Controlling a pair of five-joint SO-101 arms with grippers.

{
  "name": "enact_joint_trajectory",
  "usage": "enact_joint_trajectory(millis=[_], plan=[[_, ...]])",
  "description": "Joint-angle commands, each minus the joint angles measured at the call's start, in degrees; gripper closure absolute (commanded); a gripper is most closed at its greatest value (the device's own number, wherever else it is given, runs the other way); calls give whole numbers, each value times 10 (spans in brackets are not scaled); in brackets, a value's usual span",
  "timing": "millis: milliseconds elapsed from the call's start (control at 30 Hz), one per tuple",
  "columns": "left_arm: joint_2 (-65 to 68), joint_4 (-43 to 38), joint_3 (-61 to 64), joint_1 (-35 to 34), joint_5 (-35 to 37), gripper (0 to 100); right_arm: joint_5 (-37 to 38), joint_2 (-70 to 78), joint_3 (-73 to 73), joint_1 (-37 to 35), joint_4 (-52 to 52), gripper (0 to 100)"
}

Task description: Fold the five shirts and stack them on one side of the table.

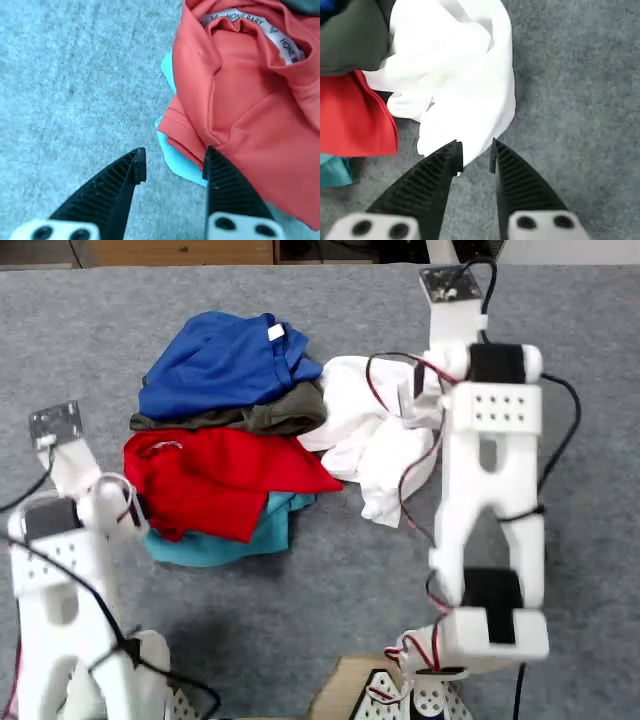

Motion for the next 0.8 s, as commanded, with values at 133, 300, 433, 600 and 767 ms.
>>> enact_joint_trajectory(millis=[133, 300, 433, 600, 767], plan=[[124, 27, -116, 29, 4, 795, -27, 102, -113, -12, 18, 866], [125, 62, -143, 77, 5, 795, -55, 153, -218, -16, 58, 714], [125, 87, -147, 111, 2, 795, -55, 193, -273, -22, 83, 647], [125, 121, -165, 132, 5, 795, -53, 210, -313, -18, 89, 641], [128, 124, -160, 131, 5, 795, -52, 218, -298, -21, 50, 641]])
